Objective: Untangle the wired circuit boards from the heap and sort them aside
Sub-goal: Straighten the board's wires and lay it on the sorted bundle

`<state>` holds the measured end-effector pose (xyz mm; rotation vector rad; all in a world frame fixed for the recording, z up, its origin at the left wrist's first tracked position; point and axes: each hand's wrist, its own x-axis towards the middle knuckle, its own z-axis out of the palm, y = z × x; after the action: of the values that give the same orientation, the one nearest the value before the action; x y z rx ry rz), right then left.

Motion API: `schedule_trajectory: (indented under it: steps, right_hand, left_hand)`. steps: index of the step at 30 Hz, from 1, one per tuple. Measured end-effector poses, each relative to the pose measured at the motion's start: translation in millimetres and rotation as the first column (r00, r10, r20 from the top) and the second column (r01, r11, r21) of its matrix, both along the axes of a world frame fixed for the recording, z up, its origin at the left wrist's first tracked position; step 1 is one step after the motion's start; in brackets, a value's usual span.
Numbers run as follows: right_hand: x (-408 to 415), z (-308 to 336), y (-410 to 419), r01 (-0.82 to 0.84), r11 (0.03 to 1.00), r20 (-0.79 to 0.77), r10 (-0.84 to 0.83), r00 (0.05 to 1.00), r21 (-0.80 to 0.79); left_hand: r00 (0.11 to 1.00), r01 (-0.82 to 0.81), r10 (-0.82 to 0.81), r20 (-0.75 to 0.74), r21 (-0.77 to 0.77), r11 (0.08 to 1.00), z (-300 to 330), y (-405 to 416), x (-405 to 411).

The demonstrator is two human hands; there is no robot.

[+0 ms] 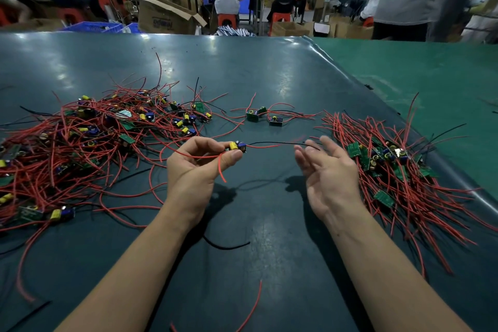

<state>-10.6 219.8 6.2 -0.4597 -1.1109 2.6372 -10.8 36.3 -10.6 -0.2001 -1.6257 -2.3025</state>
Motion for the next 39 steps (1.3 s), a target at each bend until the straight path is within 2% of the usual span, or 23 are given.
schedule_trajectory:
  steps: [2,5,7,12,16,19,22,24,26,27,29,31,35,37,39]
  right_hand:
    - [4.7,0.1,-3.8,-0.166,0.986,0.102,0.162,0.981,0.033]
    - [14.0,0.3,-12.8,-0.512,0.828,0.211,0.471,0.857,0.229]
    - [15.7,-2.7,-18.8,-0.542,0.793,0.164,0.516,0.841,0.278]
    - [12.4,-4.7,-22.5,-0.363,0.883,0.018,0.375,0.927,0.296]
    - [10.5,-6.9,-23.1,-0.243,0.914,-0.011,0.261,0.965,0.326]
    - [5.0,-7.9,-19.9,-0.069,0.950,-0.012,0.076,0.997,0.305]
    - [-0.7,-10.5,-12.0,0.111,0.935,-0.045,-0.102,0.994,0.337]
    - [-2.6,-13.6,-8.7,0.186,0.860,-0.078,-0.170,0.982,0.475]
    - [-3.5,-17.1,-6.5,0.231,0.715,-0.138,-0.187,0.973,0.660]
    - [-3.8,-18.3,-5.8,0.255,0.656,-0.181,-0.180,0.967,0.710]
    - [-3.8,-20.6,-4.8,0.301,0.596,-0.249,-0.171,0.953,0.745]
    - [-4.1,-21.9,-4.7,0.301,0.605,-0.261,-0.155,0.953,0.737]
    - [-8.4,-21.7,-2.8,0.198,0.783,-0.181,-0.110,0.977,0.589]
    - [-9.5,-21.7,-1.2,0.190,0.783,-0.163,-0.115,0.980,0.592]
    - [-7.4,-22.4,-0.6,0.218,0.702,-0.198,-0.112,0.974,0.678]
  left_hand:
    - [0.999,-0.044,0.044,0.004,0.001,0.999,-0.8,0.5,-0.9]
    - [0.997,-0.080,0.080,0.008,0.008,0.997,0.2,-0.9,-1.1]
    - [1.000,-0.019,0.019,0.014,-0.015,1.000,1.1,1.6,1.9]
    - [0.991,0.130,-0.127,0.046,-0.054,0.990,0.3,11.3,8.5]
    - [0.989,0.143,-0.141,0.045,-0.045,0.989,1.4,11.8,8.8]
    - [0.990,0.138,-0.136,0.042,-0.053,0.989,2.2,11.0,8.7]
    - [0.985,0.169,-0.167,0.044,-0.064,0.983,3.0,10.8,9.4]
    - [0.981,0.190,-0.185,0.054,-0.088,0.978,3.3,11.2,10.6]
    - [0.979,0.198,-0.193,0.063,-0.087,0.976,3.5,11.1,11.4]
    - [0.979,0.200,-0.194,0.067,-0.085,0.976,3.4,11.0,11.5]
    - [0.977,0.205,-0.198,0.076,-0.094,0.974,3.3,10.7,12.1]
    - [0.976,0.212,-0.204,0.081,-0.099,0.972,2.5,10.1,12.3]
    - [0.978,0.201,-0.194,0.078,-0.102,0.974,1.9,7.3,11.0]
    - [0.980,0.191,-0.184,0.076,-0.096,0.977,1.5,6.0,9.9]
    - [0.980,0.191,-0.183,0.079,-0.104,0.976,1.1,6.1,9.9]
